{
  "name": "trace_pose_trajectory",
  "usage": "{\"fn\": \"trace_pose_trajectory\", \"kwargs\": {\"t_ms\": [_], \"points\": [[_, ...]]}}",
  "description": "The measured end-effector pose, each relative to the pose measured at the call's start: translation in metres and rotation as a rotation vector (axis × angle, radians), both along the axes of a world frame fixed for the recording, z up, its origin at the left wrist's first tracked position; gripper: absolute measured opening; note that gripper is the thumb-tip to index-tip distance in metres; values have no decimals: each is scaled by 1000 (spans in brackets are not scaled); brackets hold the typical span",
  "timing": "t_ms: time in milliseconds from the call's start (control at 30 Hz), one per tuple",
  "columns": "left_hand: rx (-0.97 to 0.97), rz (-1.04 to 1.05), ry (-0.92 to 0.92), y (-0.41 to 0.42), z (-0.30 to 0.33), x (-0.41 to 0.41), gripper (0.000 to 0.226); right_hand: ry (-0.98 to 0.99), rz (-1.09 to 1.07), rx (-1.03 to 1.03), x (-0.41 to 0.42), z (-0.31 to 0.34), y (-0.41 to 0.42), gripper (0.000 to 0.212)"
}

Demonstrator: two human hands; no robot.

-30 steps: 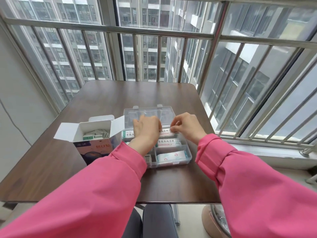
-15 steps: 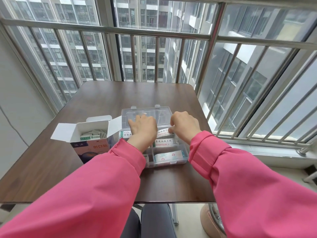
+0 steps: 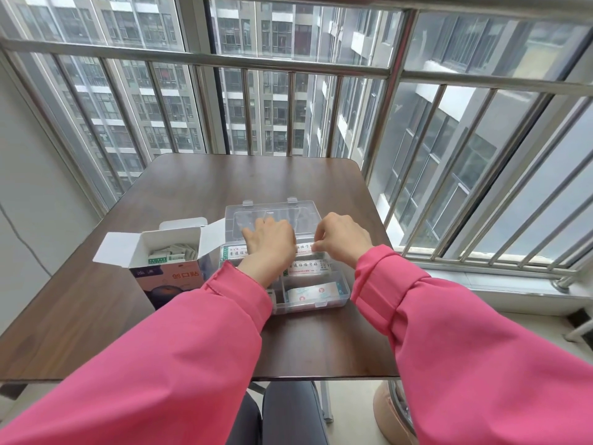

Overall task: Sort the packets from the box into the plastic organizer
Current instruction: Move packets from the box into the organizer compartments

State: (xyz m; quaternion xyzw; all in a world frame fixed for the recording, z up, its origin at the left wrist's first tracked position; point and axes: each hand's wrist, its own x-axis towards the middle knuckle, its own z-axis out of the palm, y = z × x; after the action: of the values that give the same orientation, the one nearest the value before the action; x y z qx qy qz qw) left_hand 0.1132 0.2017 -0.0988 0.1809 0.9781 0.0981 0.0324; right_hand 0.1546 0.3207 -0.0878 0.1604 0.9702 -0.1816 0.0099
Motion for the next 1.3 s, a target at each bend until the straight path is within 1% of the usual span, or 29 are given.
{"fn": "trace_pose_trajectory", "kwargs": {"t_ms": [100, 167, 233, 300, 367, 467, 500, 567, 633, 700, 767, 833, 867, 933, 967, 1067, 1167, 1233, 1300], "points": [[50, -25, 17, -2, 1, 4, 27, 3, 0, -12, 1, -1, 3, 18], [130, -63, 29, -5, 2, 8, 31, 31, -7, -29, 4, 0, 4, 24], [263, -110, 35, -9, 4, 14, 33, 83, -7, -52, 10, 4, 2, 23], [417, -150, 51, -14, 8, 22, 30, 152, -2, -125, 15, 10, -4, 20], [532, -171, 121, -22, 15, 33, 25, 235, 15, -184, 21, 19, -16, 20], [624, -152, 323, -45, 30, 47, 21, 365, 83, -171, 29, 30, -39, 23], [627, -141, 392, -57, 34, 49, 23, 399, 121, -170, 31, 32, -48, 24], [565, -95, 497, -87, 36, 49, 31, 422, 238, -147, 35, 36, -67, 27], [435, 9, 490, -123, 36, 44, 39, 381, 376, -96, 38, 39, -91, 34], [270, 77, 374, -147, 35, 36, 49, 302, 457, -54, 36, 38, -105, 42], [137, 84, 225, -172, 33, 26, 75, 235, 496, -19, 33, 38, -121, 47], [62, 46, 88, -190, 33, 15, 98, 198, 500, 1, 33, 38, -133, 46], [62, 10, 39, -196, 32, 10, 102, 203, 498, 2, 33, 39, -137, 44], [137, -73, 4, -206, 30, 9, 97, 256, 478, -17, 37, 41, -144, 37], [180, -109, 20, -209, 30, 13, 92, 295, 448, -42, 40, 42, -147, 33], [269, -207, 115, -222, 24, 29, 85, 413, 366, -76, 47, 37, -155, 24], [347, -278, 238, -233, 14, 45, 77, 473, 365, -66, 57, 27, -160, 19], [370, -299, 322, -239, 6, 54, 73, 502, 379, -63, 66, 22, -165, 17], [367, -308, 375, -240, 2, 61, 74, 539, 396, -19, 71, 18, -166, 16]]}}
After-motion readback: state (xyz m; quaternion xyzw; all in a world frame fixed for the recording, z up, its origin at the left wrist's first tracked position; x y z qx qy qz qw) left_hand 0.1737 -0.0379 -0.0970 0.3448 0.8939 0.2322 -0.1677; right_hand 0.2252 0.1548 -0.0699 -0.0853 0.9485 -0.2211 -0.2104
